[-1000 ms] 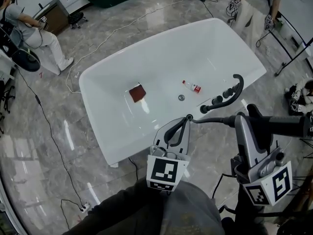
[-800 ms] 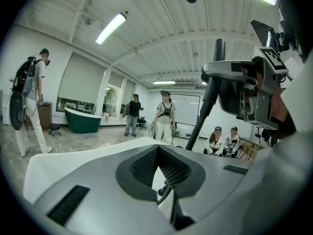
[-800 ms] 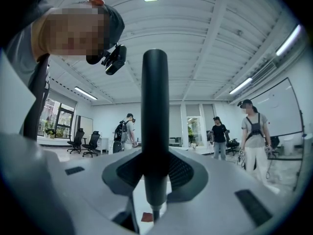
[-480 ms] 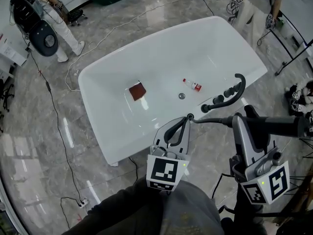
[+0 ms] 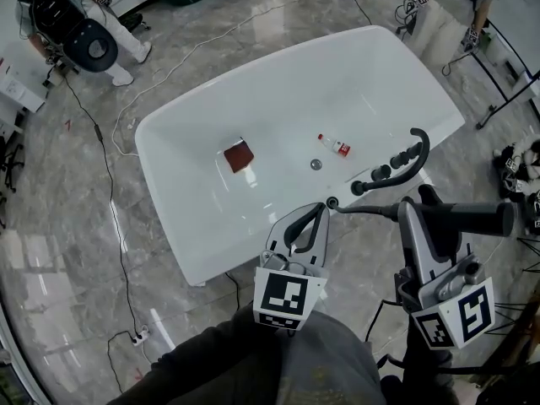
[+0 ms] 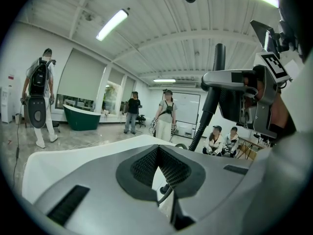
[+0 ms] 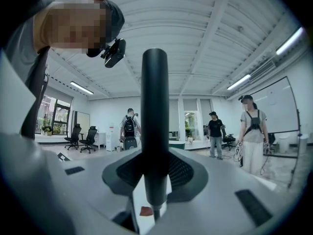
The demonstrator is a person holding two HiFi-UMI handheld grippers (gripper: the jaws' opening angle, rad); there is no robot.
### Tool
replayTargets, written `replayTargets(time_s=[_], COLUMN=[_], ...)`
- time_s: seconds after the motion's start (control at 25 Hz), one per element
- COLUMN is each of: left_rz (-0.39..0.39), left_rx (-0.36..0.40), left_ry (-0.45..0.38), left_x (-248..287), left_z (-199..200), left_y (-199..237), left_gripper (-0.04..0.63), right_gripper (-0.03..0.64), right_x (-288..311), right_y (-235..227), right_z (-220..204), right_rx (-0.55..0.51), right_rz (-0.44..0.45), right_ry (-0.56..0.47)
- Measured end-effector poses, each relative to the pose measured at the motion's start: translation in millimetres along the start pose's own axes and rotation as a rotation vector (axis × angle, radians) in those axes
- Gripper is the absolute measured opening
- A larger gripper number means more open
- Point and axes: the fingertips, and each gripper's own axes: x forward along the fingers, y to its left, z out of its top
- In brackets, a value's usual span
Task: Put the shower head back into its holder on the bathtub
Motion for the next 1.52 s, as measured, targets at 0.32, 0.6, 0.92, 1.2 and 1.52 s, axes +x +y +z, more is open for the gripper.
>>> replayTargets(time_s=[0.32, 0.6, 0.92, 1.2, 1.52], left_rz=[-0.011, -0.039, -0.072, -0.069, 0.000], left_rx=[-0.008, -0.016, -0.026, -0.002, -0.006], left_ry=[-0.001, 0.008, 0.034, 0.053, 0.080], left_x=[7, 20, 34, 50, 78], left_z=[4, 2, 2, -3, -5], left_y=[17, 33, 34, 20, 4], left_gripper=[0.003, 0.003, 0.003, 0.003, 0.003], right_gripper=[0.129, 0.129, 0.129, 0.127, 0.129], right_x=[18, 38, 42, 33, 34], right_y=[-2, -3, -9, -33, -69], right_z=[-15, -30, -39, -59, -67], right_rx=[-0.004, -0.008, 0.003, 0.026, 0.059], right_rz=[-0.019, -0.025, -0.048, -0.046, 0.024], right_ry=[0.041, 0.059, 0.087, 0.094, 0.085])
